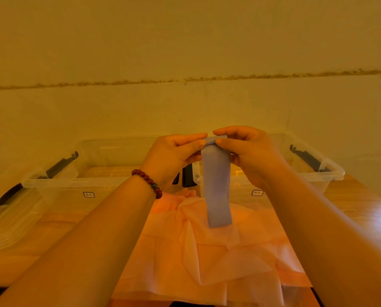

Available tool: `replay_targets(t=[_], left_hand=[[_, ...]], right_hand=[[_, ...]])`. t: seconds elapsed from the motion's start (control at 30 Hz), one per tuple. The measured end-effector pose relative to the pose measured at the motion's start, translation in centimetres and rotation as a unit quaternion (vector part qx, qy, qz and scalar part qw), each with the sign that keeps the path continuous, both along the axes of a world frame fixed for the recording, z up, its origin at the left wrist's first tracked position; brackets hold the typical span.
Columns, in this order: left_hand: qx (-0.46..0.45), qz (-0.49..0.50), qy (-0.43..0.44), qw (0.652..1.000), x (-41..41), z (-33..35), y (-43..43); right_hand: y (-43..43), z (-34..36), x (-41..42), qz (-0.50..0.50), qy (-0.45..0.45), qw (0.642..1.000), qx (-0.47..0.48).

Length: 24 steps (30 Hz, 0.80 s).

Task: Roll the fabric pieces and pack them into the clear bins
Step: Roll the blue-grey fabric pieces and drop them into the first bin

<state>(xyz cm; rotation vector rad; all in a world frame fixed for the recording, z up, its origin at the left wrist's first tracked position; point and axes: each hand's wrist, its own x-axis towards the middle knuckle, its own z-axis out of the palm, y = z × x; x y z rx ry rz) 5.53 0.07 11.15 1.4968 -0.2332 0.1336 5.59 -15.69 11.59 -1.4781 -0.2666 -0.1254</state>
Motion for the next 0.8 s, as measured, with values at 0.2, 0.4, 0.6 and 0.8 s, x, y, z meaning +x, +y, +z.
replay_targets(t=[0.2,0.4,0.6,0.8], left_hand=[[-0.005,0.007,-0.008,1.000,0.0,-0.3,-0.2],[-0.034,0.017,0.017,0.999,0.1,-0.4,-0.6],[-0.006,-0.052,0.039,0.998,-0.5,-0.5,-1.0],[-0.032,-0.021,0.073,0.997,-0.7,-0.7,-1.6]], right_hand=[[0.3,-0.2,0.0,-0.006,-0.009,1.000,-0.005],[0.4,-0.4,0.2,-0.035,-0.032,0.999,-0.010],[0.2,-0.4,0.3,-0.047,-0.055,0.997,-0.012],[0.1,-0.6,0.3,-0.095,-0.067,0.993,-0.033]])
